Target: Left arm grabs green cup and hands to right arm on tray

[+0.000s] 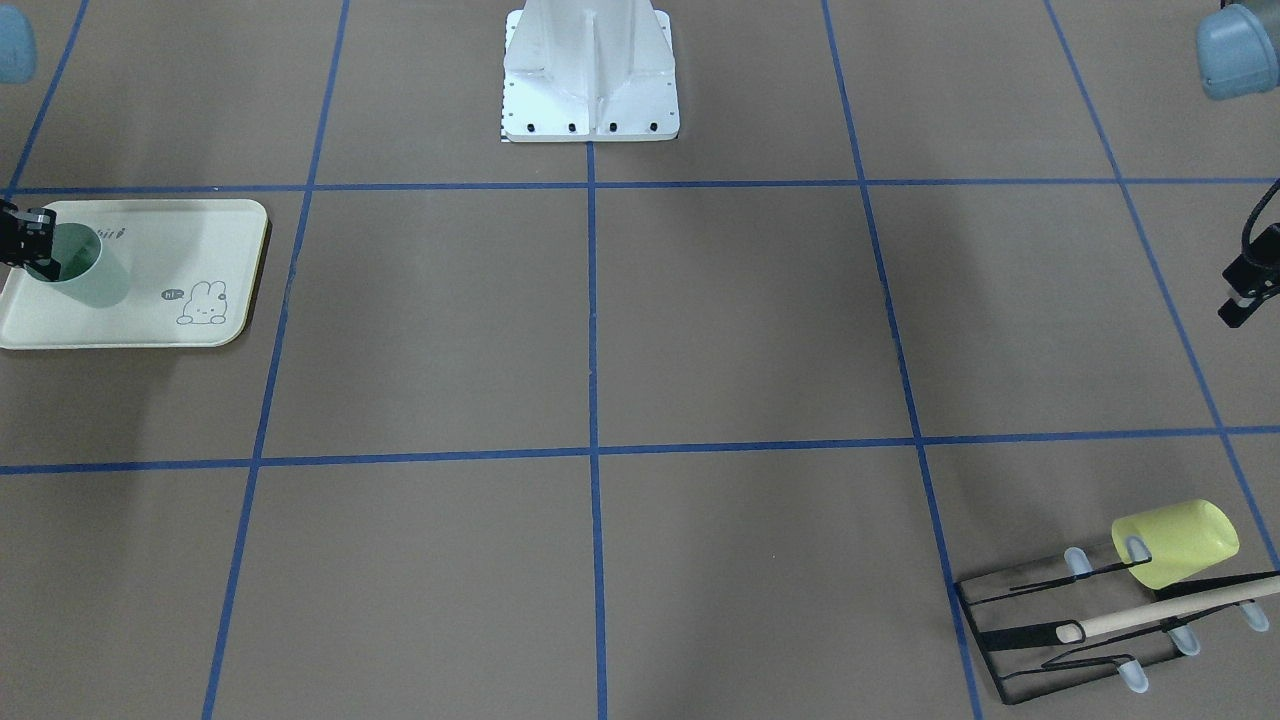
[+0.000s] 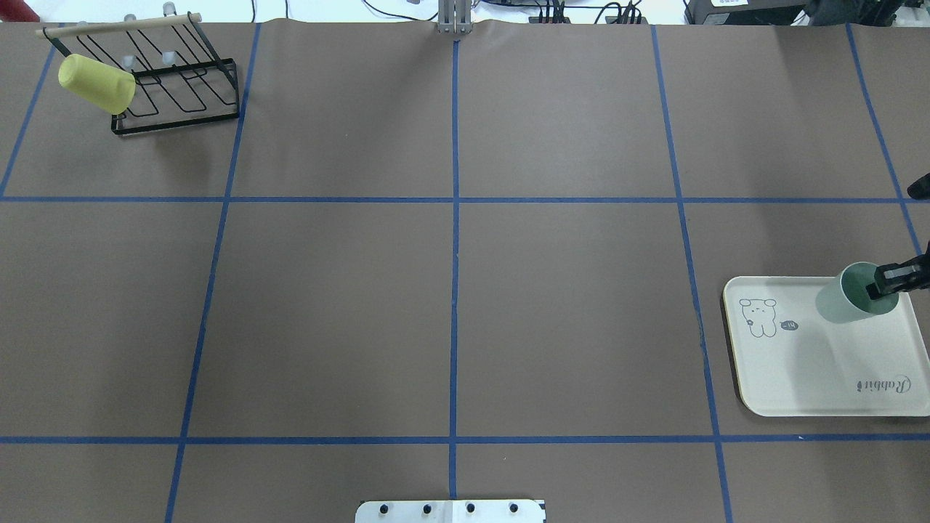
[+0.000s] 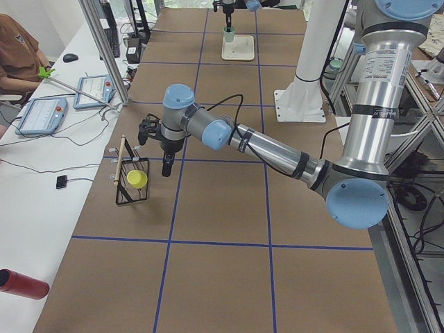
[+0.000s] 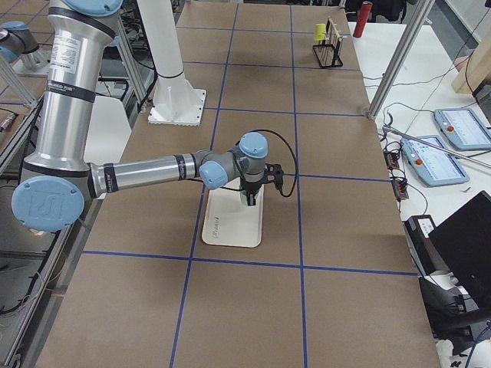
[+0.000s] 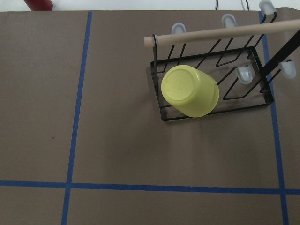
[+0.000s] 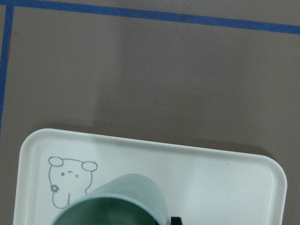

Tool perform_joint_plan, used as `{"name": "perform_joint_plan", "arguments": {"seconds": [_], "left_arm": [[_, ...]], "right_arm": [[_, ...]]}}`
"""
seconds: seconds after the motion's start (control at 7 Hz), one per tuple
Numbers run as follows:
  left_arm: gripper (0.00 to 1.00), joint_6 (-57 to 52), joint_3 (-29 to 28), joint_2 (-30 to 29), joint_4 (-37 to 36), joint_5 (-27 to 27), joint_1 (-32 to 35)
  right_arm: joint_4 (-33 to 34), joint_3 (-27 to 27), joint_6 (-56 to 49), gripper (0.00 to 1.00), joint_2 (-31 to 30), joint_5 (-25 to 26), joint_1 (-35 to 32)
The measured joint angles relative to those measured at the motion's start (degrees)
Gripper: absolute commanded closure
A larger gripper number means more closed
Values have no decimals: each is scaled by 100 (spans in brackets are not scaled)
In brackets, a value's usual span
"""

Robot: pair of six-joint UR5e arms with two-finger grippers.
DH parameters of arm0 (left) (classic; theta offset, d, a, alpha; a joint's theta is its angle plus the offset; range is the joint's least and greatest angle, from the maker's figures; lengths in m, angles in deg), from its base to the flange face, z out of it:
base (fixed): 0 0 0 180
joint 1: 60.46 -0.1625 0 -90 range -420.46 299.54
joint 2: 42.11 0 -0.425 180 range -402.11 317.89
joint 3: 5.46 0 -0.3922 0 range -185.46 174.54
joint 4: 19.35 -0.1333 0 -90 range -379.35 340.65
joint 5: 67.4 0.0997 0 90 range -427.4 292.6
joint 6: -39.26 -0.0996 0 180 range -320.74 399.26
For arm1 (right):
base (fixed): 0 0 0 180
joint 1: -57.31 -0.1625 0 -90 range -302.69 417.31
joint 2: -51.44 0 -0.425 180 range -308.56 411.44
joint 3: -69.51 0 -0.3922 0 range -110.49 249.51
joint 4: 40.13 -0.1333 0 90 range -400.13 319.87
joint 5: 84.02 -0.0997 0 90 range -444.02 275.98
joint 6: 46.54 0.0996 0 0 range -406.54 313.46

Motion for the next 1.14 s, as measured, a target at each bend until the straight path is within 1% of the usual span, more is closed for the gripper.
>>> {"name": "perform_joint_plan", "arguments": {"seconds": [0.14,0.29,0.86,1.14], "left_arm": [[0,-2,68,11,-82,-29,-7],[0,-2,95,13,-116,-42,-13],[0,-2,117,11,-133,-50,-24],[0,-2,129,8,-133,-50,-26]], "right_arm": [[-275,2,135,100,-135,-31,130],[-394,11,228,100,-198,27,296],[-461,114,278,100,-279,126,527],[-467,186,269,75,-282,121,544]]}}
